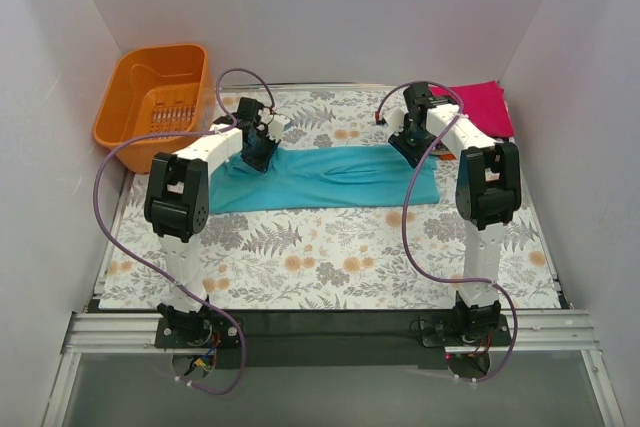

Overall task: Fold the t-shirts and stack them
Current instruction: Fold the tshirt

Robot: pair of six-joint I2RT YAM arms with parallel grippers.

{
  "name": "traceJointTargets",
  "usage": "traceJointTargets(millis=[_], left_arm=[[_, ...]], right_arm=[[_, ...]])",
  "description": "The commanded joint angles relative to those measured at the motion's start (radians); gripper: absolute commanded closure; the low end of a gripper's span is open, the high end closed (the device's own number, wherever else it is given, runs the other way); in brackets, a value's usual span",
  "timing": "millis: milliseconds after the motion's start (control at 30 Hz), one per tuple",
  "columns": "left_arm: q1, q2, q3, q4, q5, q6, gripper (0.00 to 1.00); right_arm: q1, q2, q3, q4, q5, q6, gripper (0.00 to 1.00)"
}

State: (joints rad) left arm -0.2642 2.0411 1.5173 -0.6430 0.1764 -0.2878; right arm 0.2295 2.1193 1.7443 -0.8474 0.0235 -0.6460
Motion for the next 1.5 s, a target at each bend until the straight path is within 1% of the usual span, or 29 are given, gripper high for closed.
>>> traceJointTargets(millis=[0, 133, 200, 233, 333, 400, 533, 667, 733, 800, 900, 933, 1067, 1233, 1333, 1467], left_arm=[[0.0, -0.028, 0.038, -0.003, 0.0, 0.007, 1.0], [0.0, -0.056, 0.038, -0.038, 0.012, 0.021, 1.0], [0.0, -0.058, 0.044, -0.061, 0.044, 0.018, 0.91], [0.0, -0.058, 0.04, -0.058, 0.054, 0.013, 0.83], [-0.003, -0.049, 0.041, -0.055, 0.067, -0.008, 0.75], [-0.006, -0.038, 0.04, -0.046, 0.061, -0.016, 0.72], [-0.006, -0.001, 0.035, -0.021, 0.025, -0.021, 0.72], [-0.006, 0.024, 0.046, -0.003, 0.002, -0.03, 0.76], [-0.006, 0.033, 0.052, -0.004, -0.002, -0.03, 0.8], [-0.004, 0.039, 0.055, -0.009, -0.008, -0.028, 0.81], [-0.006, 0.034, 0.05, -0.009, 0.0, -0.03, 0.77], [-0.006, 0.033, 0.052, -0.009, 0.003, -0.033, 0.73], [-0.006, 0.021, 0.066, -0.015, 0.017, -0.048, 0.68], [-0.006, 0.017, 0.099, -0.043, 0.037, -0.054, 0.67], [-0.007, 0.031, 0.092, -0.043, 0.006, -0.047, 0.68], [-0.009, 0.044, 0.073, -0.041, 0.006, -0.04, 0.69]], right_arm=[[0.001, -0.05, 0.017, -0.021, 0.003, 0.002, 0.65], [0.001, -0.047, 0.018, -0.021, -0.002, 0.003, 0.65], [0.002, -0.045, 0.017, -0.019, -0.005, 0.003, 0.66], [0.002, -0.047, 0.014, -0.019, -0.007, 0.005, 0.66], [0.002, -0.048, 0.008, -0.019, -0.005, 0.005, 0.66], [0.001, -0.051, 0.006, -0.021, 0.0, 0.005, 0.66], [0.002, -0.051, 0.008, -0.019, 0.009, -0.001, 0.66], [0.002, -0.051, 0.001, -0.019, 0.01, -0.001, 0.66], [0.002, -0.051, 0.0, -0.019, 0.015, -0.003, 0.66], [0.002, -0.048, -0.002, -0.019, 0.018, -0.004, 0.66], [0.002, -0.047, 0.0, -0.019, 0.021, -0.007, 0.66], [0.002, -0.047, 0.0, -0.018, 0.02, -0.007, 0.66], [0.002, -0.044, 0.0, -0.019, 0.018, -0.007, 0.66], [0.001, -0.044, 0.006, -0.019, 0.018, -0.009, 0.66], [0.001, -0.042, 0.004, -0.018, 0.018, -0.009, 0.66], [0.002, -0.042, 0.004, -0.019, 0.024, -0.014, 0.66]])
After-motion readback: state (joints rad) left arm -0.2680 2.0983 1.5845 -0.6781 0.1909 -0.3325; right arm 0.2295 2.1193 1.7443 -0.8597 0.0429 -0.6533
